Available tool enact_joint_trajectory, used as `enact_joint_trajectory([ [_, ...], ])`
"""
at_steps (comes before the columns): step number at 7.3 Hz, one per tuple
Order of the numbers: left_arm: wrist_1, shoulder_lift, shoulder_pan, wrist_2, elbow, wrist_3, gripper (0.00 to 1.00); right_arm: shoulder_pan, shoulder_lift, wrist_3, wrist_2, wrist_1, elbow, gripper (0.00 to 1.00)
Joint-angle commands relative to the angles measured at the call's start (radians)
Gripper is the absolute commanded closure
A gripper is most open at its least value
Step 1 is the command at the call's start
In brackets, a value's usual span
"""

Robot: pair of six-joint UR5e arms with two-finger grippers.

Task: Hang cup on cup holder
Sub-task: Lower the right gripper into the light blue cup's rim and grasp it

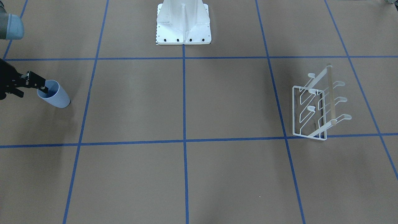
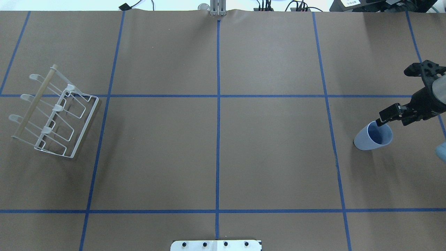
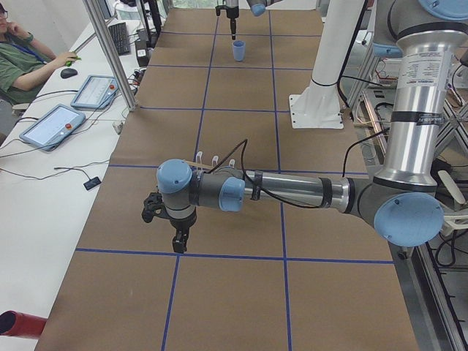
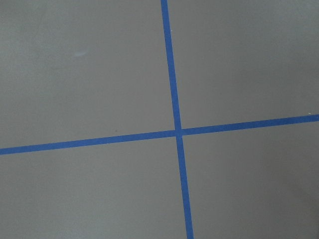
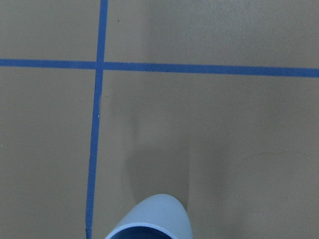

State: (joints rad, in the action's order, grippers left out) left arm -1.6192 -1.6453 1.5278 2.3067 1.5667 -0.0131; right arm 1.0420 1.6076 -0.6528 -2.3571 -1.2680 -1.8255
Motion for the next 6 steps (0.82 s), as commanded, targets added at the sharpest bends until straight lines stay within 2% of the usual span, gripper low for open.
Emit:
enact_joint_trajectory([
  [1,-0.001,-0.005,0.000,0.000,-0.007,-0.005,0.02,-0.026,0.000,0.004,-0.010,0.001,0.020,0.00],
  [4,-0.001,-0.005,0.000,0.000,-0.008,-0.005,0.02,-0.036,0.002,0.005,-0.008,-0.001,0.031,0.00],
  [5,-0.004,-0.005,0.000,0.000,-0.005,-0.005,0.02,-0.036,0.002,0.004,-0.010,-0.001,0.034,0.21],
  [6,-0.004,-0.005,0.000,0.000,-0.005,-0.005,0.02,-0.036,0.002,0.004,-0.011,0.001,0.032,0.81],
])
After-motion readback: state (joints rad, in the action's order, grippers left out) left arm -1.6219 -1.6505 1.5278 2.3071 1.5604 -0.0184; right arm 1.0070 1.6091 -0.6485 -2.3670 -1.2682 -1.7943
